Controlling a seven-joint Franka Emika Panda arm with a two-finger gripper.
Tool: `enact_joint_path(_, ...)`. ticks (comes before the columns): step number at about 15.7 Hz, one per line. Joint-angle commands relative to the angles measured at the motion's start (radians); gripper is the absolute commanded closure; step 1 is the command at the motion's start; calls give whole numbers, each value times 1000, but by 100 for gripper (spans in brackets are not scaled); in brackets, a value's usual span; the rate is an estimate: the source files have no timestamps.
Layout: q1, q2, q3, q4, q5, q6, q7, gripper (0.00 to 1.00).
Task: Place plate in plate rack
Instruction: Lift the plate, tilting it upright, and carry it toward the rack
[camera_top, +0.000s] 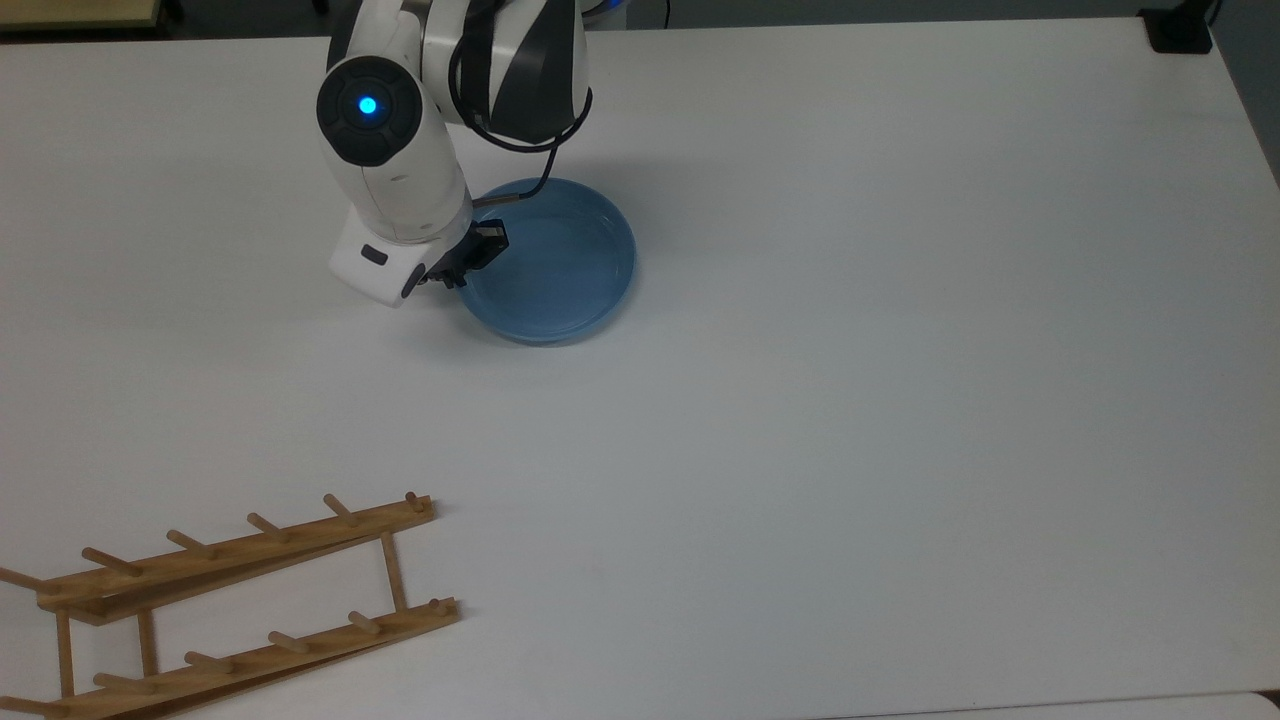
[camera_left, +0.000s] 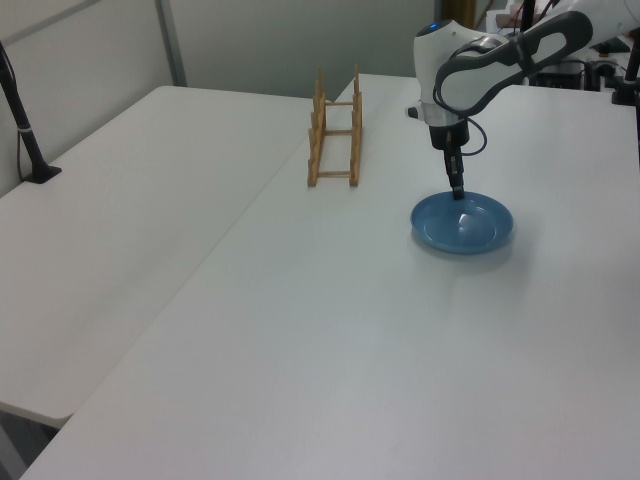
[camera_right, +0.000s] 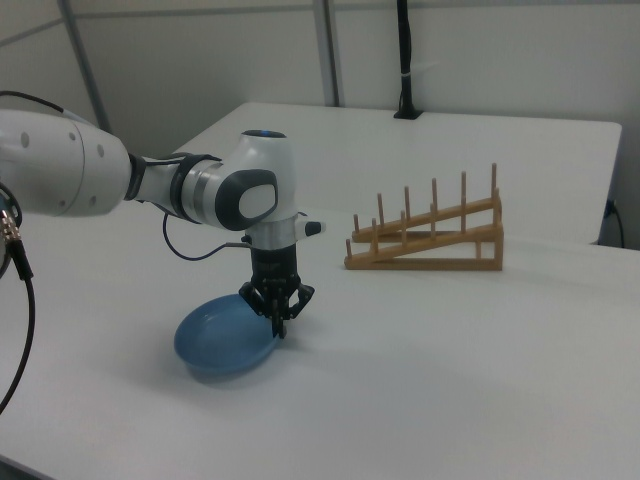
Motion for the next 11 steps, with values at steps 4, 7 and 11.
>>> enact_joint_path(4, -14, -112, -17, 101, 38, 13, -25, 100)
enact_joint_path(7, -30, -133, -18, 187, 57, 19, -17, 100)
enact_joint_path(11, -36, -131, -35, 308, 37, 134, 14, 100)
